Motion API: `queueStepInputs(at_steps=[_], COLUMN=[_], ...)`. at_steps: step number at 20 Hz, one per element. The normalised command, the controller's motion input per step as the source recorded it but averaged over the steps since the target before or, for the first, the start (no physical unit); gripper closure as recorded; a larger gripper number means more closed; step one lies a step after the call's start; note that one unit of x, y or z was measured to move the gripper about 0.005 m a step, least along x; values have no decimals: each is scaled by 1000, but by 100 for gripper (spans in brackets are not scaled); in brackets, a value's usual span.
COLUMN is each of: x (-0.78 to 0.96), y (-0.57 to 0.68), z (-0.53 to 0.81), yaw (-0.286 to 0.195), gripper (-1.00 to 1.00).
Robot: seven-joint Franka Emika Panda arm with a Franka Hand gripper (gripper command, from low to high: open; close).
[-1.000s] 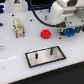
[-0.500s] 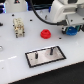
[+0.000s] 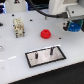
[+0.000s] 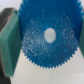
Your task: Insert the blue gear onto the right peg, followed by the red gear
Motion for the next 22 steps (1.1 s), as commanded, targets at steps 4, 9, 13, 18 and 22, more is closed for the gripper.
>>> queueStepInputs(at_steps=[4,9,13,18,22], x=[512,508,548,660,700], y=[-496,-495,-498,-394,-365], z=[437,362,252,133,67], yaw=[0,0,0,0,0], gripper=[100,100,100,100,100])
